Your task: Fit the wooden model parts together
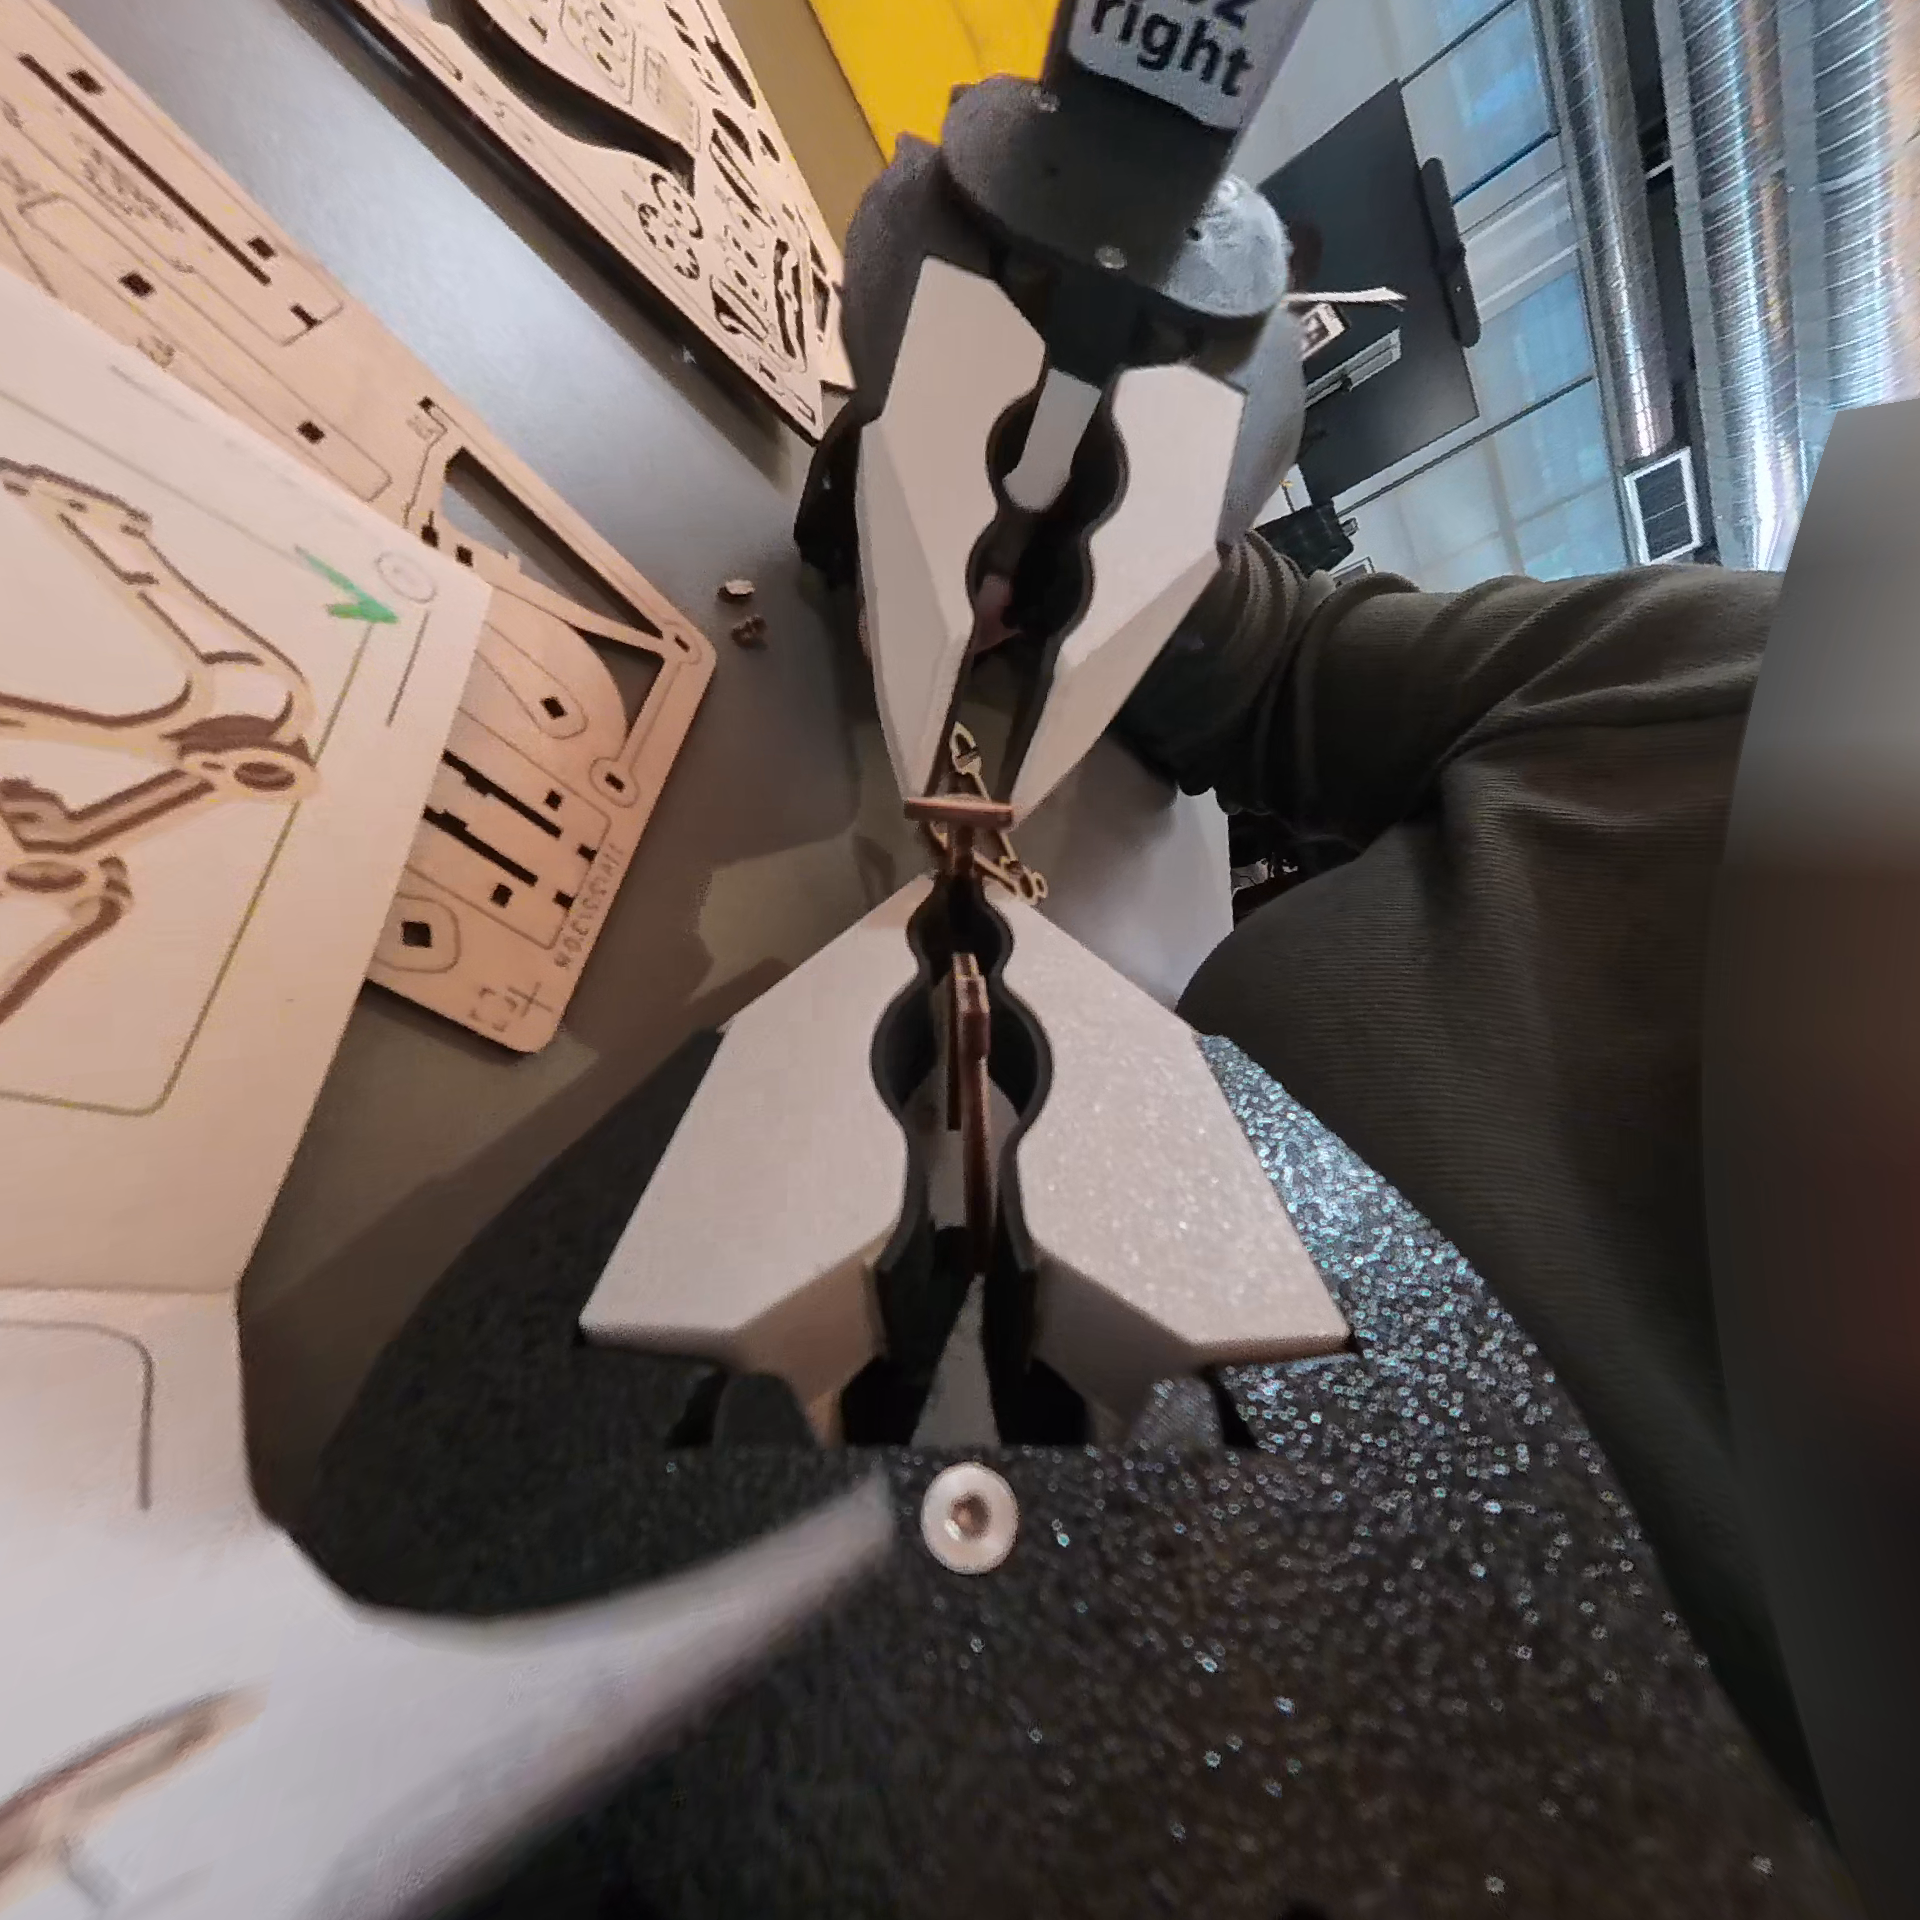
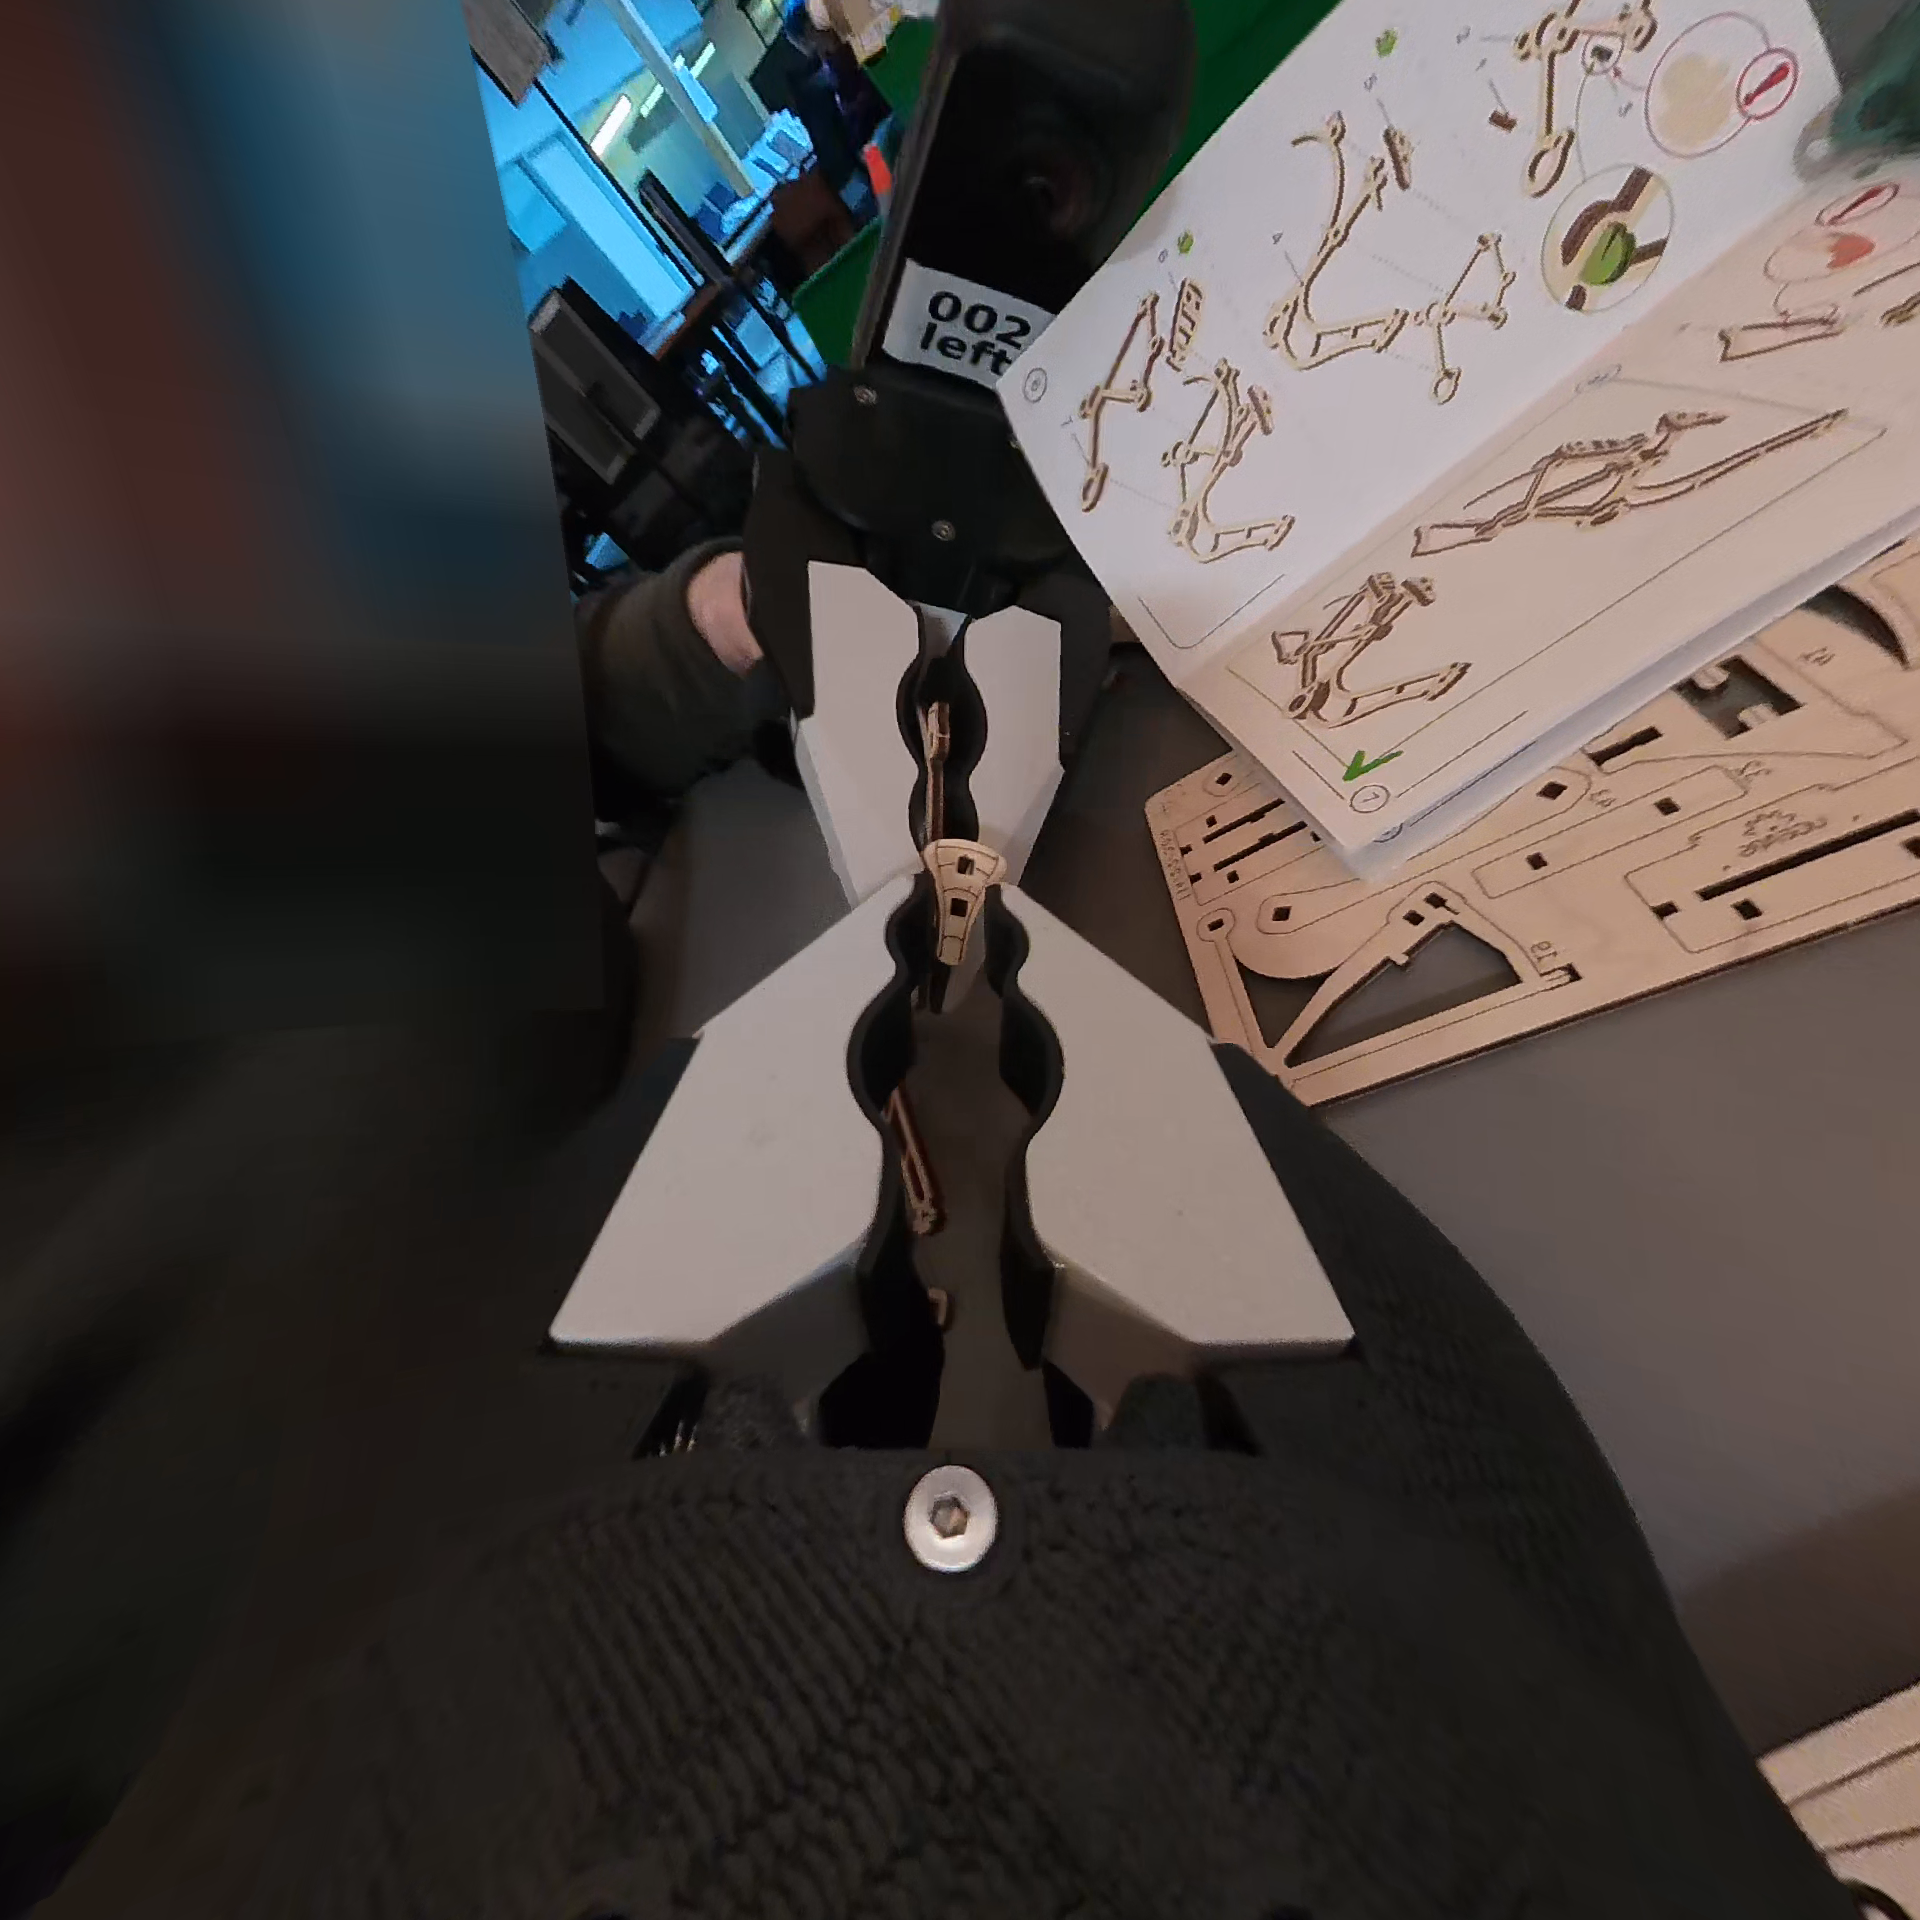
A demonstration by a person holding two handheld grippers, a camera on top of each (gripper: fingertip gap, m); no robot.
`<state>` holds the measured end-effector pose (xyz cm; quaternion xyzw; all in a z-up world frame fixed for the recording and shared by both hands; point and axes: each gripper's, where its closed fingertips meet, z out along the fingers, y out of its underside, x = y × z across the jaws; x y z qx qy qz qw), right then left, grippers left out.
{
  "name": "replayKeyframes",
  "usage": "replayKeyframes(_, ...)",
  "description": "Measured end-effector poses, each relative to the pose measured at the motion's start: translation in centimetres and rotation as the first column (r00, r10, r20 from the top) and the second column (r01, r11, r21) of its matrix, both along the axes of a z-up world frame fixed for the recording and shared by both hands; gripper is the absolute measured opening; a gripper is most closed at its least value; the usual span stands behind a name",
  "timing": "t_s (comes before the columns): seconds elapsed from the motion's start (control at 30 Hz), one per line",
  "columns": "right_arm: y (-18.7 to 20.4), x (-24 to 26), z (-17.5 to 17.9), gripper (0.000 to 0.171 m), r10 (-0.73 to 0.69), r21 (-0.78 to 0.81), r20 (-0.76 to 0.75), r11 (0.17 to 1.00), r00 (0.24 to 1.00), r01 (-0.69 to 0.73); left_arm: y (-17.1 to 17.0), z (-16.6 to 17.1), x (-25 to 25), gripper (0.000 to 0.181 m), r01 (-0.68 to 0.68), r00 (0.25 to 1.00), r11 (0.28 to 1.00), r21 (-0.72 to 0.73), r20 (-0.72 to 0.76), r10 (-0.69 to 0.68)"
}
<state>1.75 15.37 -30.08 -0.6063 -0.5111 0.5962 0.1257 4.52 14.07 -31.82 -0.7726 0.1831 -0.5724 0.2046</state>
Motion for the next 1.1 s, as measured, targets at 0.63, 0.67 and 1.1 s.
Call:
replayKeyframes(0.63, -0.7, -0.1, -0.5, 0.007, 0.039, 0.061, 0.022, 0.997, 0.999, -0.04, -0.7, -0.4, 0.3, 0.0, 0.047, 0.999, 0.999, -0.024, -0.016, -0.047)
replayKeyframes(0.67, -0.7, -0.1, -0.6, 0.007, 0.038, 0.062, 0.023, 0.997, 0.999, -0.04, -0.7, -0.4, 0.3, 0.0, 0.046, 0.999, 0.999, -0.027, -0.015, -0.046)
replayKeyframes(1.1, 0.0, -0.2, -1.0, 0.006, -0.011, 0.077, 0.051, 0.997, 0.999, 0.007, 0.3, -0.2, -0.6, 0.0, -0.054, 0.998, 0.998, -0.045, 0.014, 0.055)
